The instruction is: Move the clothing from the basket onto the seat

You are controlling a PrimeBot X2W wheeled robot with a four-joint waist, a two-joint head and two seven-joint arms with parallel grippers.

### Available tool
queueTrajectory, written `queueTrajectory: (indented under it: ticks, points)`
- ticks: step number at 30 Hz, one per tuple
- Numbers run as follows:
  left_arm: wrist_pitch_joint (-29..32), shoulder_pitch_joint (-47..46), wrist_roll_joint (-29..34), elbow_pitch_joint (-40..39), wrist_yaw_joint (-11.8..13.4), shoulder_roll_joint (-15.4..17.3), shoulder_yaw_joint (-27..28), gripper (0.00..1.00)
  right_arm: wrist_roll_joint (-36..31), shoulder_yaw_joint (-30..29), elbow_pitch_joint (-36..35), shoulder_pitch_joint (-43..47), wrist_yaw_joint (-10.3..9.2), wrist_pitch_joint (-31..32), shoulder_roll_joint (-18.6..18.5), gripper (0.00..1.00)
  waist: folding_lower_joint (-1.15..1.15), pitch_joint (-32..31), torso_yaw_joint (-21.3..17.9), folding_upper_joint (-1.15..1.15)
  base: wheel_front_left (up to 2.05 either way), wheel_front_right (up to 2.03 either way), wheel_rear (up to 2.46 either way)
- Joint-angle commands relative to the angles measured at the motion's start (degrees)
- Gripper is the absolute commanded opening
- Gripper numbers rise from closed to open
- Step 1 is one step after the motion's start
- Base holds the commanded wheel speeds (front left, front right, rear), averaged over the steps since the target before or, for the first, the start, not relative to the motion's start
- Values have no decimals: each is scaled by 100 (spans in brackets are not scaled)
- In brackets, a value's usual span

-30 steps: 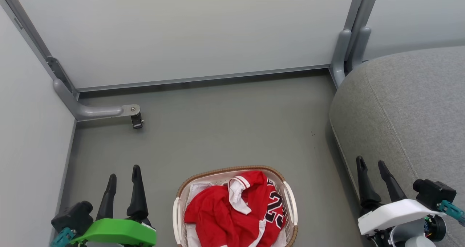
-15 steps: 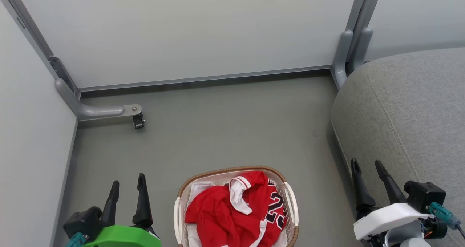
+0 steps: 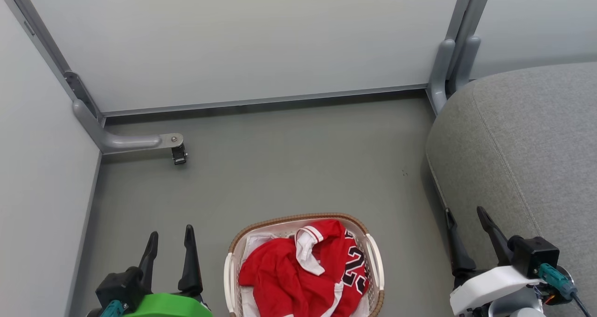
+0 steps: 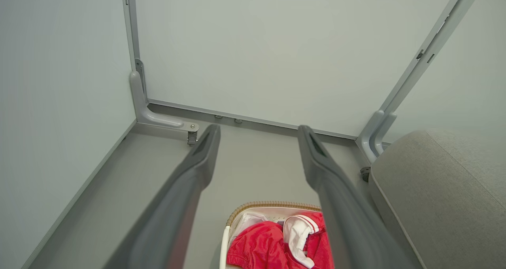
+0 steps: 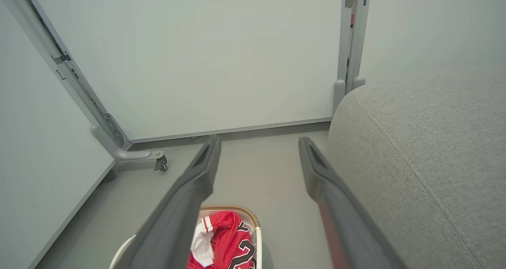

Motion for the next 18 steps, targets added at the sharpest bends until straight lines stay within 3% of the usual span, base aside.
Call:
queueTrajectory:
  ticks: [1,18]
  points:
    - [-45,94,118,-8,36,39,-7,100,-135,11,-9,45,2,-51,-33,100,0,2,1,0,0,0,0]
    - [-226,137,607,154,133,43,-123,100,-829,52,23,82,1,-225,-42,100,0,4,20,0,0,0,0]
